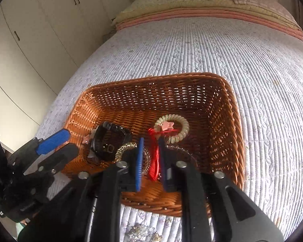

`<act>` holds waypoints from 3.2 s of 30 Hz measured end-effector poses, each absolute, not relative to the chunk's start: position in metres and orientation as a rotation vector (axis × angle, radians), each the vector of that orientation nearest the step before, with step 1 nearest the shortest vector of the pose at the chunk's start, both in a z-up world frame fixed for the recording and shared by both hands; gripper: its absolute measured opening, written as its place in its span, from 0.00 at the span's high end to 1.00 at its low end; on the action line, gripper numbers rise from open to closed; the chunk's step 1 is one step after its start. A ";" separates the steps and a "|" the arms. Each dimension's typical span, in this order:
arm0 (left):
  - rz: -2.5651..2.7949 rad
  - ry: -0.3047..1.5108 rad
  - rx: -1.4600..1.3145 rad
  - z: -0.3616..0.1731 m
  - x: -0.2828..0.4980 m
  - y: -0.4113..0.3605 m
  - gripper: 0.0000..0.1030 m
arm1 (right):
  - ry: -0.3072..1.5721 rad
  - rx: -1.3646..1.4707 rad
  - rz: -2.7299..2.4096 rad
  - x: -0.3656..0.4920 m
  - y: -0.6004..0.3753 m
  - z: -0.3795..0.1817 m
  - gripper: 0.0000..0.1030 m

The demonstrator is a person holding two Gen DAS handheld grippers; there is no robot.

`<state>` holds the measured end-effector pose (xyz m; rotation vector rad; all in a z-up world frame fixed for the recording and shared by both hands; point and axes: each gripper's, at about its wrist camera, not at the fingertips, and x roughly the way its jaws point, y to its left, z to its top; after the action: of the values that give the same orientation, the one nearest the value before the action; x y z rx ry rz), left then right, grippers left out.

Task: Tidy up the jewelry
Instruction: 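Carry earring and red lanyard into the basket and open both grippers, then grasp the gold earring with the left gripper while the right grasps the crystal brooch, then carry earring and crystal brooch into the basket and open both grippers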

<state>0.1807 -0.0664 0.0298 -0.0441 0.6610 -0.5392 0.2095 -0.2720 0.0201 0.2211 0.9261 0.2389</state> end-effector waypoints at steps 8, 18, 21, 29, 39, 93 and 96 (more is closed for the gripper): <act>-0.539 0.545 -0.080 0.075 0.121 -0.034 0.27 | 0.763 0.176 0.175 0.145 -0.277 0.066 0.35; -0.481 0.560 -0.103 0.067 0.071 0.000 0.26 | 0.661 0.190 0.012 0.053 -0.288 0.088 0.08; -0.478 0.597 -0.104 0.051 0.061 0.002 0.26 | 0.748 0.234 0.041 0.050 -0.293 0.066 0.08; -0.504 0.729 -0.036 -0.006 0.060 -0.010 0.30 | 0.876 0.191 0.033 0.051 -0.269 0.010 0.08; -0.609 0.841 0.145 -0.044 0.095 -0.037 0.48 | 0.978 0.094 0.090 0.070 -0.235 -0.033 0.37; -0.593 0.761 0.260 -0.050 0.080 -0.080 0.92 | 0.922 0.154 0.173 0.067 -0.267 -0.034 0.88; -0.609 0.743 0.225 -0.041 0.076 -0.075 0.92 | 0.914 0.177 0.199 0.063 -0.269 -0.024 0.88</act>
<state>0.0757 -0.0749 -0.0405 0.2254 0.7428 -0.6093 0.0627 -0.2686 -0.0245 0.1774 0.9140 0.1990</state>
